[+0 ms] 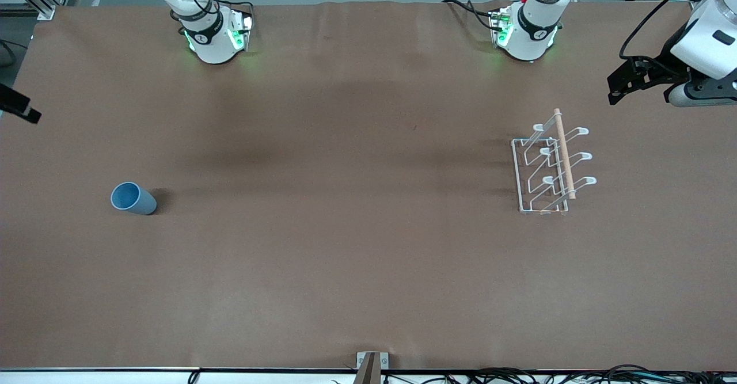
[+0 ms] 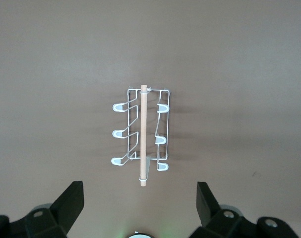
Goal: Hang cup on cup holder
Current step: 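Move the right gripper down over the blue cup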
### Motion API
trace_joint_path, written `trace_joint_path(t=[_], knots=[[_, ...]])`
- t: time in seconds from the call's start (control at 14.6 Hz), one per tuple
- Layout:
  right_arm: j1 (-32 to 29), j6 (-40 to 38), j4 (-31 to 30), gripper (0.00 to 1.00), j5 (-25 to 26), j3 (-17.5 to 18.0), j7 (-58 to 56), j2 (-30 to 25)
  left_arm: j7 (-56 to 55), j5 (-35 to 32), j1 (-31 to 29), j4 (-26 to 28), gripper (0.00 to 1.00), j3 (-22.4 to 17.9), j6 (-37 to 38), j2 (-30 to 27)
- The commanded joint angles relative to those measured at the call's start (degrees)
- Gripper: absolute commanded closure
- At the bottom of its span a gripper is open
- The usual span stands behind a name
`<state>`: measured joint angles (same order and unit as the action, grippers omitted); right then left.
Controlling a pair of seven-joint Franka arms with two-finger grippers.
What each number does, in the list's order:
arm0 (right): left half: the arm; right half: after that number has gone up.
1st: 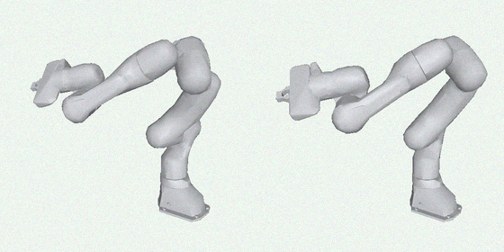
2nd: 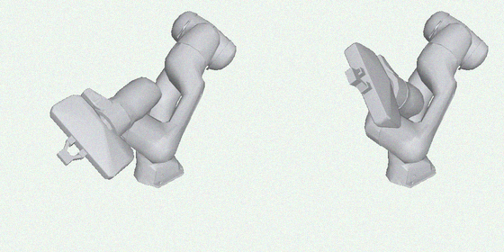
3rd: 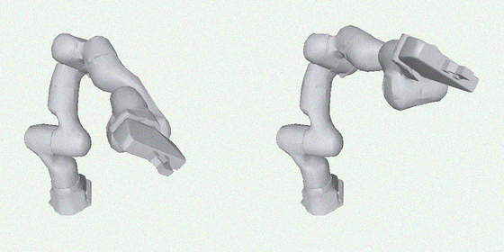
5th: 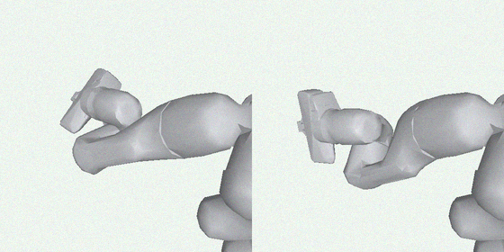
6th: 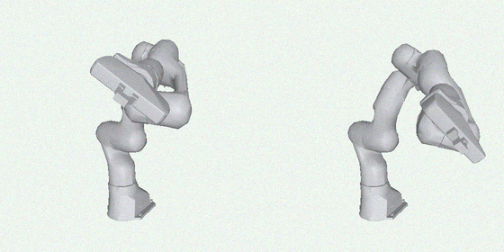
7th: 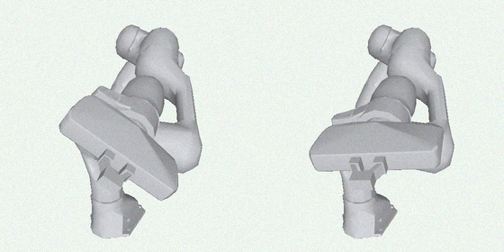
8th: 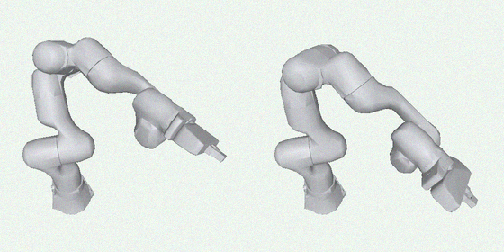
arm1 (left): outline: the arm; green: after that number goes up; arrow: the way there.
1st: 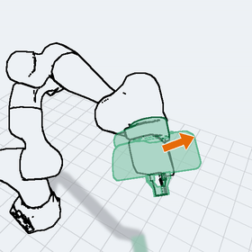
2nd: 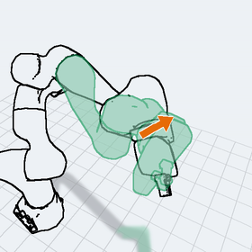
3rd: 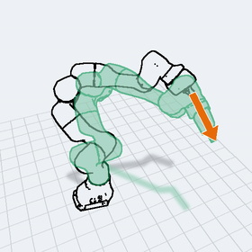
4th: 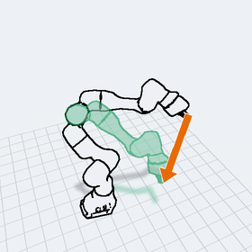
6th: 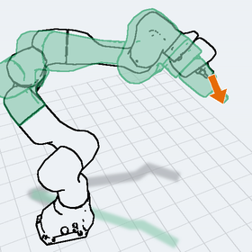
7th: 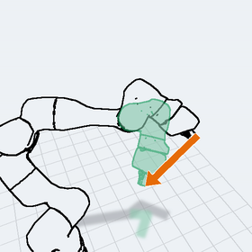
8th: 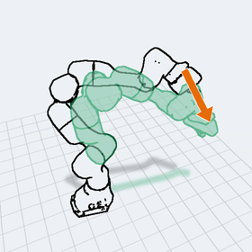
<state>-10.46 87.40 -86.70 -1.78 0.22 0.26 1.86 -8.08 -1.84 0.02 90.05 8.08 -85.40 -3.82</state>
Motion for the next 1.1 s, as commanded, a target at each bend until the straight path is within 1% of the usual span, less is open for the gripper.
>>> trace_joint_path(t=[0.0,0.21,0.34,0.48,0.55,0.68,0.75,0.82,1.03], knots=[[-1.93,6.88,-6.28,0.0,0.11,0.75,-0.61,2.79,0.53,-0.62,0.77,-1.45,0.0,0.19,1.03,0.65],[-2.02,10.32,-7.17,0.0,0.38,0.66,-0.7,8.93,0.52,-0.88,1.83,-1.54,0.0,0.19,1.03,0.65],[-2.46,13.3,-8.31,0.0,0.38,0.66,-0.7,11.58,0.52,-0.44,2.09,-1.54,0.0,0.27,1.03,0.65],[-2.98,18.21,-11.11,0.01,0.64,0.66,-1.57,13.08,0.35,-0.53,3.84,-1.54,0.0,0.19,1.03,0.65],[-4.21,20.24,-12.0,0.02,0.9,0.66,-2.8,14.04,0.44,-0.53,4.02,-1.54,0.0,0.19,1.03,0.65],[-6.06,21.4,-12.53,0.06,0.91,0.75,-6.31,15.8,0.61,-0.27,4.63,-1.54,0.0,0.27,1.03,0.65],[-6.5,21.67,-13.66,0.08,0.82,0.75,-6.59,16.16,0.61,-0.18,5.07,-1.54,0.0,0.27,1.11,0.65],[-6.76,23.76,-15.42,0.09,0.9,0.75,-6.59,16.16,0.7,-0.18,5.25,-1.54,0.0,0.27,1.11,0.65],[-7.55,30.61,-19.99,0.1,0.82,0.75,-8.43,16.51,0.79,-0.18,5.61,-1.45,0.0,0.27,1.11,1.18]])
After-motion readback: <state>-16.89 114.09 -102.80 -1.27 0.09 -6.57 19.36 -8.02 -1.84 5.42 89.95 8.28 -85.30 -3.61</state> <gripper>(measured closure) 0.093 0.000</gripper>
